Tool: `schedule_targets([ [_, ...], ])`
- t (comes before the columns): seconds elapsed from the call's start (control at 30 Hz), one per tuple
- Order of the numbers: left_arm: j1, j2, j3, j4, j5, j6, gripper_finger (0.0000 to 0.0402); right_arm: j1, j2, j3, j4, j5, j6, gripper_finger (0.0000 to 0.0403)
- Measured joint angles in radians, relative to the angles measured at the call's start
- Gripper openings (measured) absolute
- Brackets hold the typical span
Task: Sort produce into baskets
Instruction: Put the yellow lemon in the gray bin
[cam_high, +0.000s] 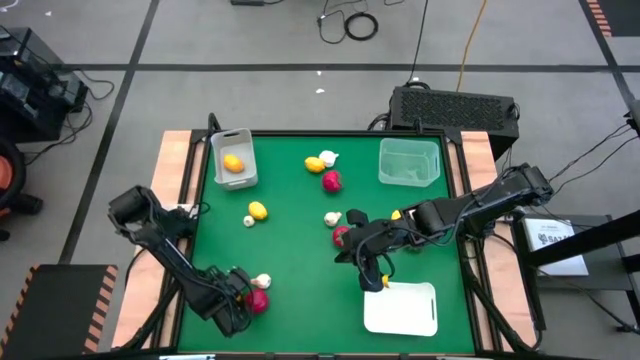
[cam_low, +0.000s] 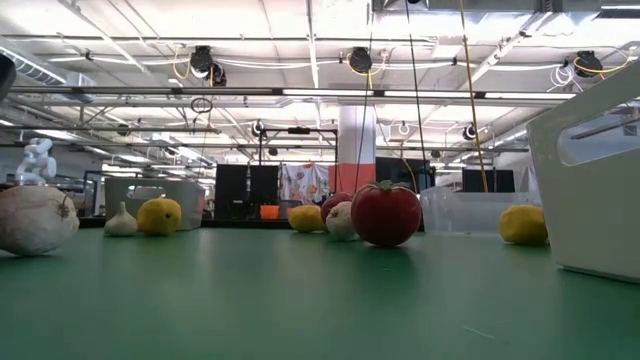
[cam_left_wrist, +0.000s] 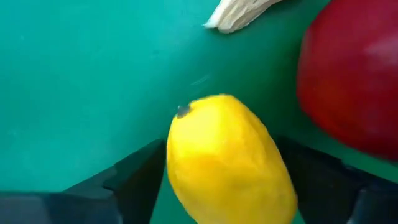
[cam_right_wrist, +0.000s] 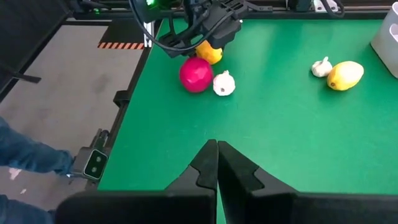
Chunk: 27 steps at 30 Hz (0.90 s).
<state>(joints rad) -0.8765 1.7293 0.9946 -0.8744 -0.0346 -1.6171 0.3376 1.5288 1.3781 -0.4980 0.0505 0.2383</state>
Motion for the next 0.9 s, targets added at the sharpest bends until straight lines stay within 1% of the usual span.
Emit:
schedule_targets([
  [0.23, 0.018, -0.086, -0.002, -0.096, 0.018, 0.0, 0.024, -0.017, 0.0, 0.0, 0.0, 0.0, -0.018, 0.0],
  [0.3, 0.034, -0.13, -0.002, -0.099, 0.016, 0.0, 0.0226, -0.022, 0.0, 0.0, 0.0, 0.0, -0.019, 0.0],
  [0.37, 0.052, -0.187, -0.002, -0.1, -0.011, 0.0, 0.0218, -0.024, 0.0, 0.0, 0.0, 0.0, -0.022, 0.0],
  [0.53, 0.13, -0.342, -0.001, -0.132, -0.134, 0.0, 0.0214, -0.03, 0.0, 0.0, -0.002, 0.0, -0.03, 0.0],
  [0.7, 0.252, -0.508, 0.0, -0.223, -0.326, 0.001, 0.0213, -0.032, 0.0, 0.0, -0.001, 0.0, -0.041, 0.0],
  [0.8, 0.362, -0.597, 0.0, -0.306, -0.409, -0.006, 0.0213, -0.035, 0.0, 0.0, 0.0, 0.0, -0.041, 0.0],
  [0.9, 0.508, -0.66, 0.0, -0.356, -0.48, 0.039, 0.0213, -0.039, 0.0, 0.0, 0.0, 0.0, -0.04, 0.0],
])
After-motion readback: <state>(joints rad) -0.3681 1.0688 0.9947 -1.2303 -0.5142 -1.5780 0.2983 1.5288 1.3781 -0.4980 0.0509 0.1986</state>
